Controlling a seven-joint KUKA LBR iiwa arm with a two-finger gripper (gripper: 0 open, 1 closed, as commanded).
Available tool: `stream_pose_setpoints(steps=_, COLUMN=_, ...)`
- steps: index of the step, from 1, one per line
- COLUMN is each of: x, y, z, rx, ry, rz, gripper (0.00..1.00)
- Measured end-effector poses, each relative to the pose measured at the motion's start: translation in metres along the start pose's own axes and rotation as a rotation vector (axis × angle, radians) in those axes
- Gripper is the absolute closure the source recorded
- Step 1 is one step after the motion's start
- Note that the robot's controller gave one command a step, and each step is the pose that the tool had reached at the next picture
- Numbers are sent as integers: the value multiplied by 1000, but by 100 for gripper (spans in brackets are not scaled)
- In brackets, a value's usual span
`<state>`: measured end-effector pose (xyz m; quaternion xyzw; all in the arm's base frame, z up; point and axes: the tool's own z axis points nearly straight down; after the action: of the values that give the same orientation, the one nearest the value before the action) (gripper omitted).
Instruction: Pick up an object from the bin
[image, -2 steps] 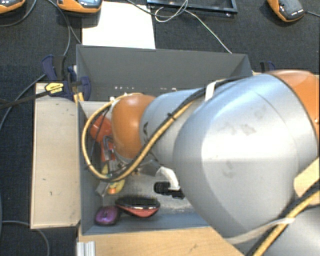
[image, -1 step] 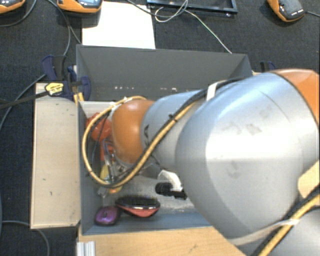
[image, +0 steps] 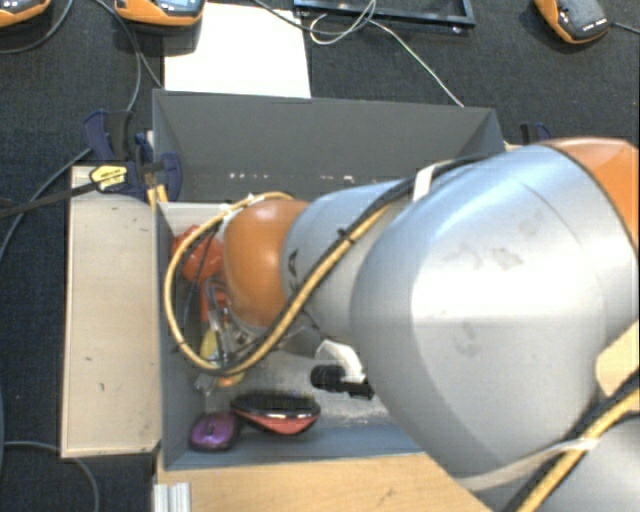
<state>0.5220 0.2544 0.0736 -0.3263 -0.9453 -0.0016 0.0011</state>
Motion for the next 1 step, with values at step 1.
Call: stream_pose_setpoints(steps=1, x=0, y=0, z=-1, rx=0, ry=0, rz=0, gripper=100)
